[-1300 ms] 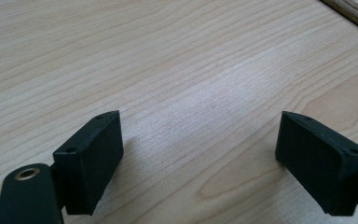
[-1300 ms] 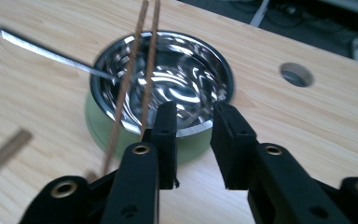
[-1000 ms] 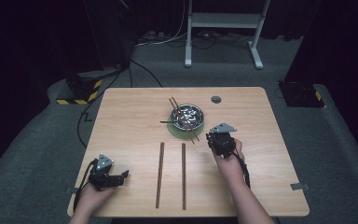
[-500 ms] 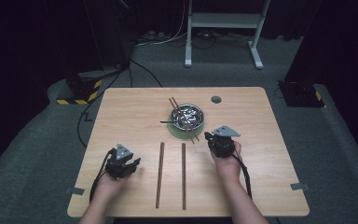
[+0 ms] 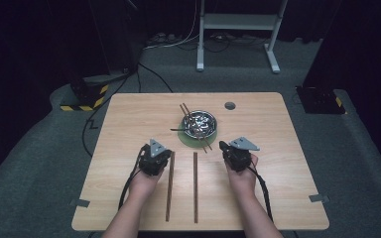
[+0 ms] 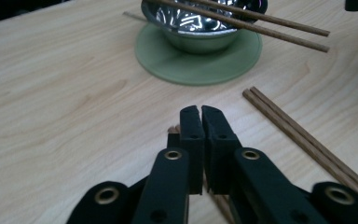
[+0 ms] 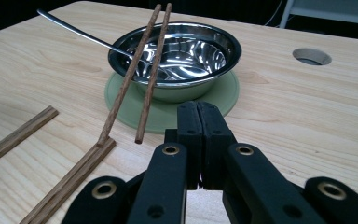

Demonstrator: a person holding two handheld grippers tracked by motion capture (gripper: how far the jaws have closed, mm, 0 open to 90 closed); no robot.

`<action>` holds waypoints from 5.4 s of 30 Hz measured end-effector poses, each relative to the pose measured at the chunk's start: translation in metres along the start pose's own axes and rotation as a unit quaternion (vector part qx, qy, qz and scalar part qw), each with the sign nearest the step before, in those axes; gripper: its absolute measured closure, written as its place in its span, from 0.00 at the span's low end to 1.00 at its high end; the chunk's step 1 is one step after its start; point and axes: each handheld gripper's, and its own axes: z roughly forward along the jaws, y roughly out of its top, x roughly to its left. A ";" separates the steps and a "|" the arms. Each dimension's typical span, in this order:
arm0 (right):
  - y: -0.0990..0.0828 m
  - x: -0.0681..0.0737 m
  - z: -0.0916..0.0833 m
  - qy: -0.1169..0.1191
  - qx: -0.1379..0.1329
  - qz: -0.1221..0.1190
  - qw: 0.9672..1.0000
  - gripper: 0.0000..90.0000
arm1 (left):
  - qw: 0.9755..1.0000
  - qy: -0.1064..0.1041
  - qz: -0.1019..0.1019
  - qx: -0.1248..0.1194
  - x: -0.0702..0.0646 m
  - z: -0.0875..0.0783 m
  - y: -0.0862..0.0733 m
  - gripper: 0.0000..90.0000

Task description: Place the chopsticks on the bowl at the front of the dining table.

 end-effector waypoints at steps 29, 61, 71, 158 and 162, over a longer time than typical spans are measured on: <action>-0.005 0.006 0.014 0.018 0.026 -0.014 0.999 0.99 | 0.999 -0.019 -0.032 -0.019 -0.029 0.066 0.038 1.00; -0.008 0.024 0.018 0.048 0.046 -0.044 0.997 0.99 | 0.998 -0.033 -0.046 -0.016 -0.039 0.085 0.037 0.99; -0.005 0.021 0.022 0.047 0.040 -0.032 0.998 0.96 | 0.998 -0.034 -0.044 -0.018 -0.039 0.084 0.038 0.99; -0.005 0.045 0.024 0.065 0.037 -0.069 0.995 0.96 | 0.999 -0.023 -0.044 -0.013 -0.032 0.083 0.038 0.98; -0.005 0.045 0.024 0.062 0.040 -0.067 0.995 0.96 | 0.999 -0.026 -0.040 -0.014 -0.033 0.083 0.038 0.98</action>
